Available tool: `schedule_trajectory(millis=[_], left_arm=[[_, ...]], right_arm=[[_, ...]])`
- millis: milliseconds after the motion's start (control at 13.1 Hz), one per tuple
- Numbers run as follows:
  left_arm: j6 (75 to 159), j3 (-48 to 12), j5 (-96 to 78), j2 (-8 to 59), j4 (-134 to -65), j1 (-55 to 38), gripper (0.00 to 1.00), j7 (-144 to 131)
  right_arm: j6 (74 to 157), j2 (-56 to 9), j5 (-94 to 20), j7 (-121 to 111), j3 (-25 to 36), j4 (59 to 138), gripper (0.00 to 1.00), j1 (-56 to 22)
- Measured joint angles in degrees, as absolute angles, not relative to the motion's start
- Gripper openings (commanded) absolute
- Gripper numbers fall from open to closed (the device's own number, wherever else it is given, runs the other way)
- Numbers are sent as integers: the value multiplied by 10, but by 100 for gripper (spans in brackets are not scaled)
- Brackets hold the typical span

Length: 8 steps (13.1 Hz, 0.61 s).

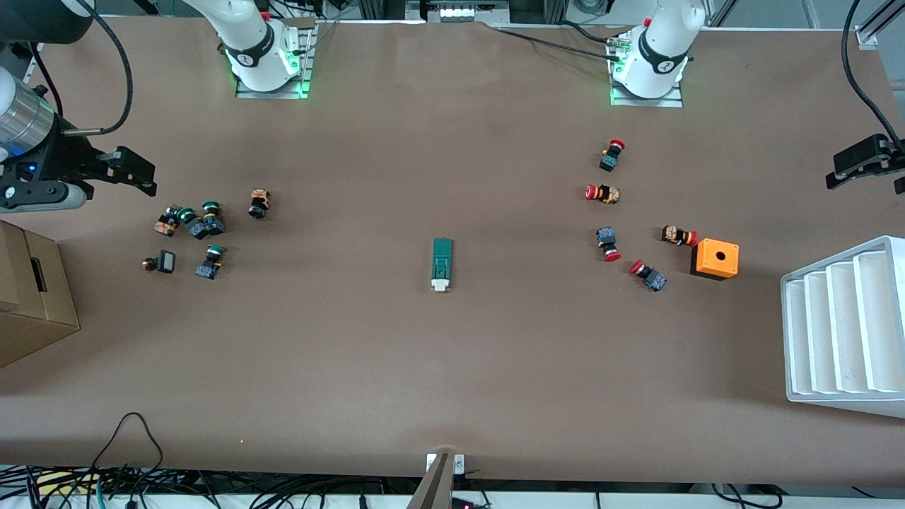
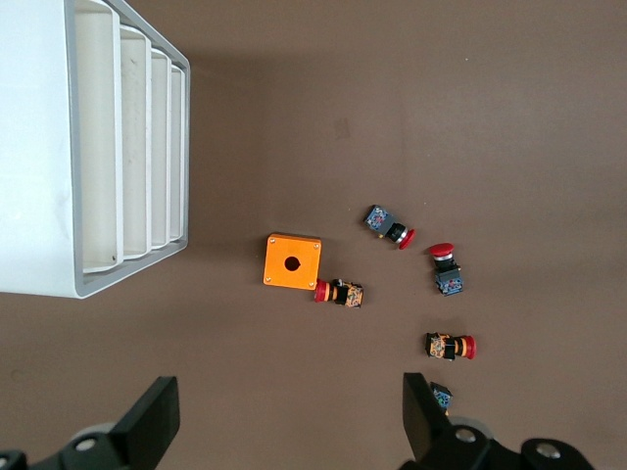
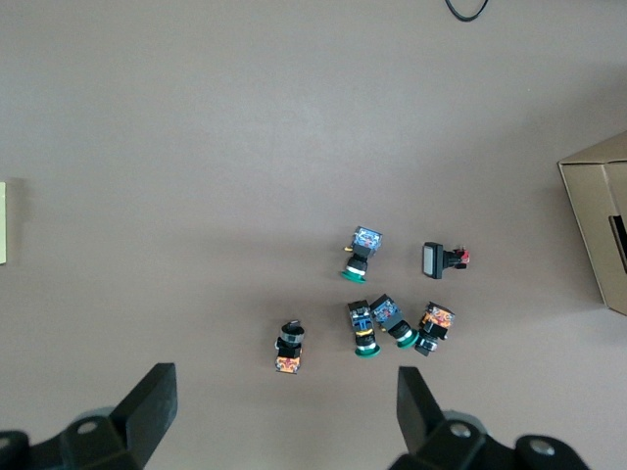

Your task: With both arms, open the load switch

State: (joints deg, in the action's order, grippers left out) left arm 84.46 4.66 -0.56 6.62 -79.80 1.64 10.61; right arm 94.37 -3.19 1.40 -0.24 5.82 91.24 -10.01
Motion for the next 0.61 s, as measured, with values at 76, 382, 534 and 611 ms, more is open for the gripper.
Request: schedule_trajectory(millis=[76, 382, 534, 611], left_arm=[[845, 46, -6, 66, -798, 16, 100, 106], [845, 46, -5, 67, -798, 16, 100, 106], [845, 44, -5, 68, -799, 15, 100, 105], [845, 40, -6, 69, -799, 14, 100, 101]], right_arm=[[943, -32, 14, -2, 58, 912, 100, -100], [940, -32, 14, -2, 58, 912, 100, -100], [939, -32, 14, -2, 58, 912, 100, -100], [939, -32, 14, -2, 58, 912, 100, -100]])
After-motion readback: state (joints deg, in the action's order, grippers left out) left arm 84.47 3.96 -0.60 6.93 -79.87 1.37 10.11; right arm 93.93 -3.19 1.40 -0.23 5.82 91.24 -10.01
